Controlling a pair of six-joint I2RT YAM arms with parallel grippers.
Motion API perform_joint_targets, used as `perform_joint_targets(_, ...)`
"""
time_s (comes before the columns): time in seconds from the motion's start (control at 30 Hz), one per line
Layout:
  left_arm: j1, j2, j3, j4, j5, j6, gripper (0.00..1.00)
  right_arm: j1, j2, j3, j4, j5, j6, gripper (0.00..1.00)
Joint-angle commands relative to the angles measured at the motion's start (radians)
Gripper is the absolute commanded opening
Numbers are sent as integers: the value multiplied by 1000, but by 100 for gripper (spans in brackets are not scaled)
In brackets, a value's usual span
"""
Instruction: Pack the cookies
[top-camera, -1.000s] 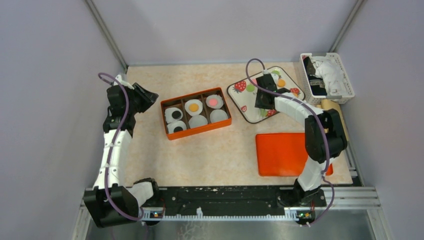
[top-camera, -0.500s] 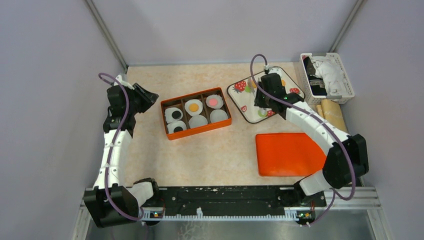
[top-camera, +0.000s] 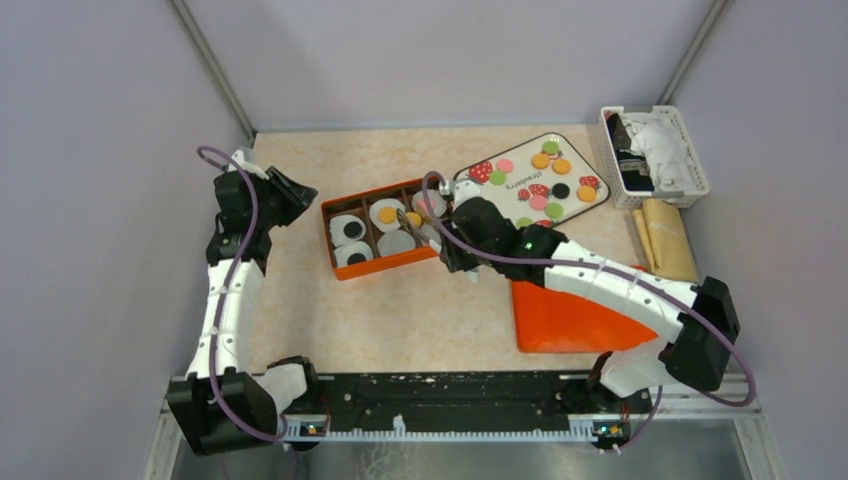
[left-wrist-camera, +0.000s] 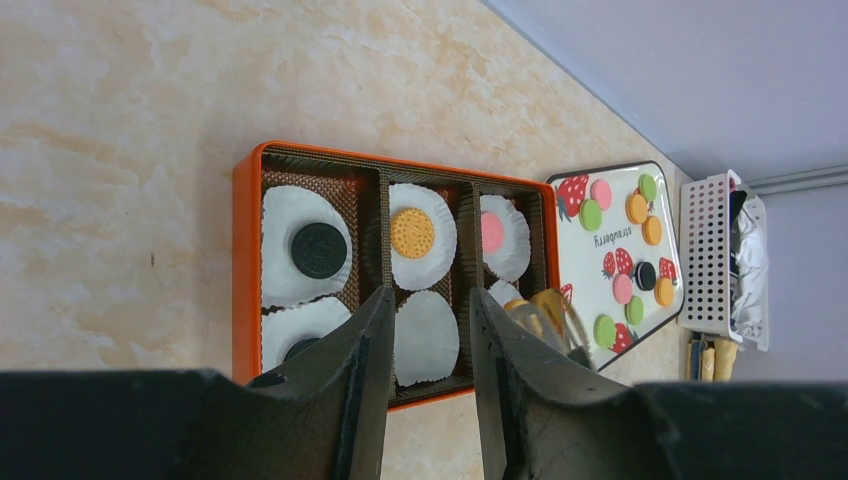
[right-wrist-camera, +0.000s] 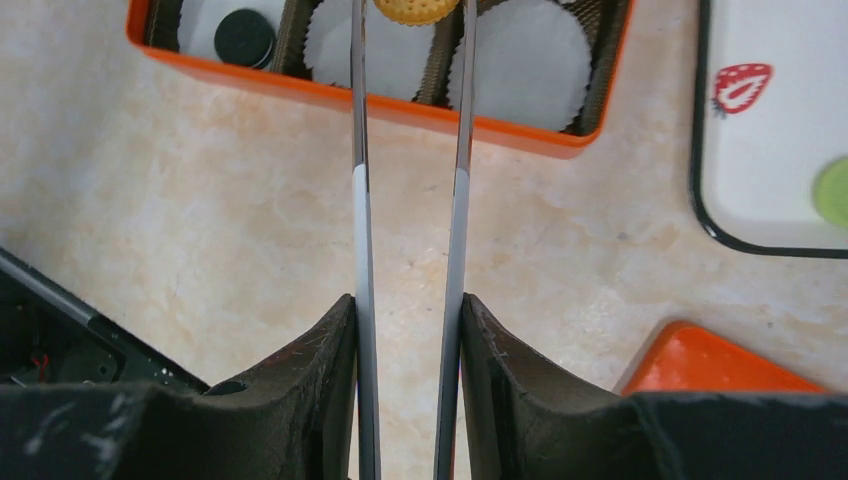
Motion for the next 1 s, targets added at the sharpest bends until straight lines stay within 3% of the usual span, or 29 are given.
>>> perform_joint_targets(0.0,6,-28,16,16,14,5,40,57,64,55,79,-11,9,0)
perform_joint_targets(0.43,7,-34,16,4,-3,20,41,115,191,60,157,-13,20,1)
perform_joint_targets(0.6,7,-37,14,8,2,21,41,141,178,41,132,20,40,24)
perform_joint_targets(0.7,6,-46,11,15,7,22,42,150,150,8,142,23,59,25)
perform_joint_targets(0.8,7,-51,10,22,8,23,42,152,122,-27,158,29,75,33)
perform_joint_targets(0.97,7,-53,10,27,16,21,43,152,112,-29,148,41,78,34)
